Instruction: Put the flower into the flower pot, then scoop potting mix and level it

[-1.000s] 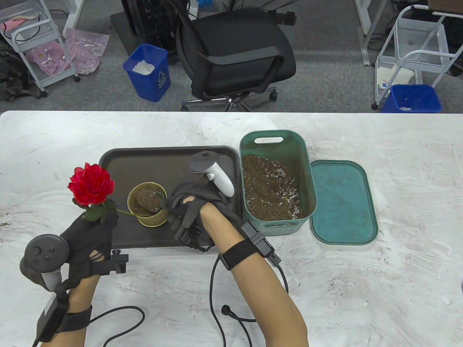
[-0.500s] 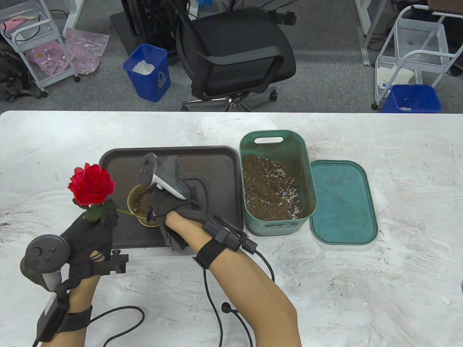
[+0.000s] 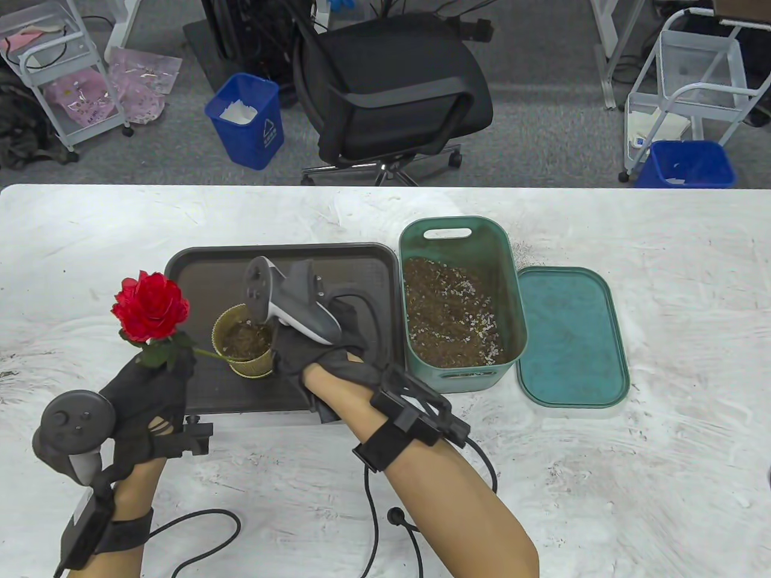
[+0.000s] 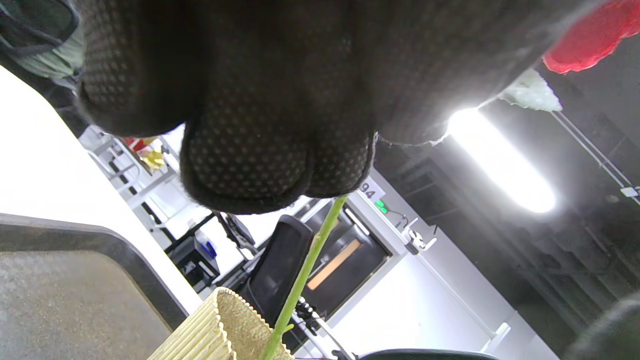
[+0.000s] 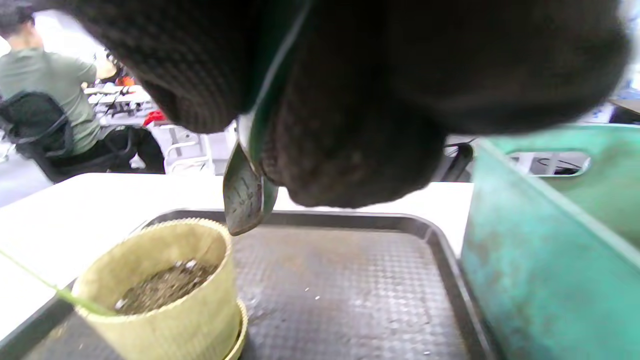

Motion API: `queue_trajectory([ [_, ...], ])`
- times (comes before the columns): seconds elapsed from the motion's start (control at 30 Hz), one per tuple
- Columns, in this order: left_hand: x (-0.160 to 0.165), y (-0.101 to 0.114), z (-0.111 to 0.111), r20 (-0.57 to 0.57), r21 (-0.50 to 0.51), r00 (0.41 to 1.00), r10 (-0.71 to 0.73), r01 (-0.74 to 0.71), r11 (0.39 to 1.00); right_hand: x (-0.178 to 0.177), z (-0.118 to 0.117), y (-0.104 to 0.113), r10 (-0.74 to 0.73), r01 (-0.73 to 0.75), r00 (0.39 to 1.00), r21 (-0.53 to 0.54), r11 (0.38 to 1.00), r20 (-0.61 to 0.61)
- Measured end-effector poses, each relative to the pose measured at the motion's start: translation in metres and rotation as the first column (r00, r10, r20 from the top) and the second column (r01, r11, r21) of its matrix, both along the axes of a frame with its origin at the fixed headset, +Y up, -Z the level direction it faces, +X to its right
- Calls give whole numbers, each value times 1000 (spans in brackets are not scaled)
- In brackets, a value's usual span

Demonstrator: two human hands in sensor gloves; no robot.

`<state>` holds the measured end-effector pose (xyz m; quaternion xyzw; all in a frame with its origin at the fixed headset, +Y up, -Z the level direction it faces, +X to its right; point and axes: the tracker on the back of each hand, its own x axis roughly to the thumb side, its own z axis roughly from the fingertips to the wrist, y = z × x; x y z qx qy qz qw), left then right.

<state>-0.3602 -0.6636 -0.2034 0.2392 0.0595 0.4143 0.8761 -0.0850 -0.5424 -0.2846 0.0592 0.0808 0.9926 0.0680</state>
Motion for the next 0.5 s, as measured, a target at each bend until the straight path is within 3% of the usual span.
queue_trajectory([
  [0.27, 2, 1, 1, 3, 7, 1000, -20, 20, 1000, 86, 1, 43, -149, 130, 968, 101, 986, 204],
  [0.5, 2, 2, 0, 2, 5, 1000, -18, 18, 1000, 138, -9, 50, -203, 171, 912, 120, 978, 357],
])
